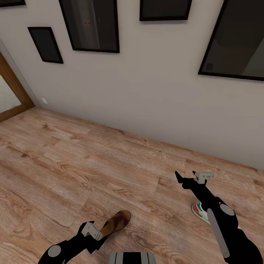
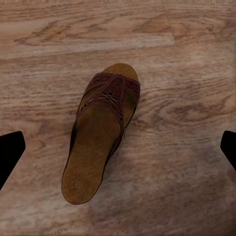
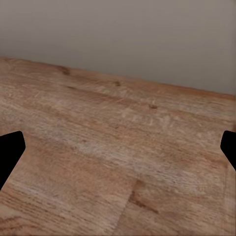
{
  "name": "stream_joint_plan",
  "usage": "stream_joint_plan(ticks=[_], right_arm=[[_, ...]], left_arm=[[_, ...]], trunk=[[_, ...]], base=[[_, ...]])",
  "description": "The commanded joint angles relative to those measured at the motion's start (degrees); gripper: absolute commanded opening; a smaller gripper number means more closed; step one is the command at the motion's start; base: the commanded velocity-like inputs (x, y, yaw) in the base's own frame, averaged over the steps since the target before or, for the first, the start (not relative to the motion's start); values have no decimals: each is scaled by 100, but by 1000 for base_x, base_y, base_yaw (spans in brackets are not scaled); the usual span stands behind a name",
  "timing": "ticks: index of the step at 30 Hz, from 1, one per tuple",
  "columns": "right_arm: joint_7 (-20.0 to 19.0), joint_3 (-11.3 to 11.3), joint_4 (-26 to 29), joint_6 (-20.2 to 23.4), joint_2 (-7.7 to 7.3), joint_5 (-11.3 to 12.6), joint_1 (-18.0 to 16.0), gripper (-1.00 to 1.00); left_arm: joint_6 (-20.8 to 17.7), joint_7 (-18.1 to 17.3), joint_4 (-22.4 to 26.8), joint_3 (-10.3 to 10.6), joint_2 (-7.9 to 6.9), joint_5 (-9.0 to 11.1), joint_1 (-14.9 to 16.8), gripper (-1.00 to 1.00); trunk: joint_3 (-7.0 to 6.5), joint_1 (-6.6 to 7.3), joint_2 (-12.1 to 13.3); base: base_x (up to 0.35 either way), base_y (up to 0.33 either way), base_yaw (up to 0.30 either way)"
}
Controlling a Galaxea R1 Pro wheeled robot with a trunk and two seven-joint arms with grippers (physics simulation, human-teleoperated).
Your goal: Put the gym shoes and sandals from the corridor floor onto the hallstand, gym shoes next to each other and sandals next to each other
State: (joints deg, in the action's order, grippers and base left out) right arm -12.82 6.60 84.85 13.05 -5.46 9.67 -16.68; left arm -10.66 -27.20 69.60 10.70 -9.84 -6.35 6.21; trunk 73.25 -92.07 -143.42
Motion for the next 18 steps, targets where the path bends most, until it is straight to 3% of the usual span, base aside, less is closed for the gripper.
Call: stream_joint_plan(ticks=[1,18], right_arm=[[-22,2,9,40,1,53,-2,100],[-19,-34,5,40,1,52,-2,100]], left_arm=[[-22,-16,10,3,0,-41,7,100],[-29,-5,34,-2,-5,-83,31,100]], trunk=[[29,-1,-3],[539,-45,-26]], base=[[0,0,0],[0,0,0]])
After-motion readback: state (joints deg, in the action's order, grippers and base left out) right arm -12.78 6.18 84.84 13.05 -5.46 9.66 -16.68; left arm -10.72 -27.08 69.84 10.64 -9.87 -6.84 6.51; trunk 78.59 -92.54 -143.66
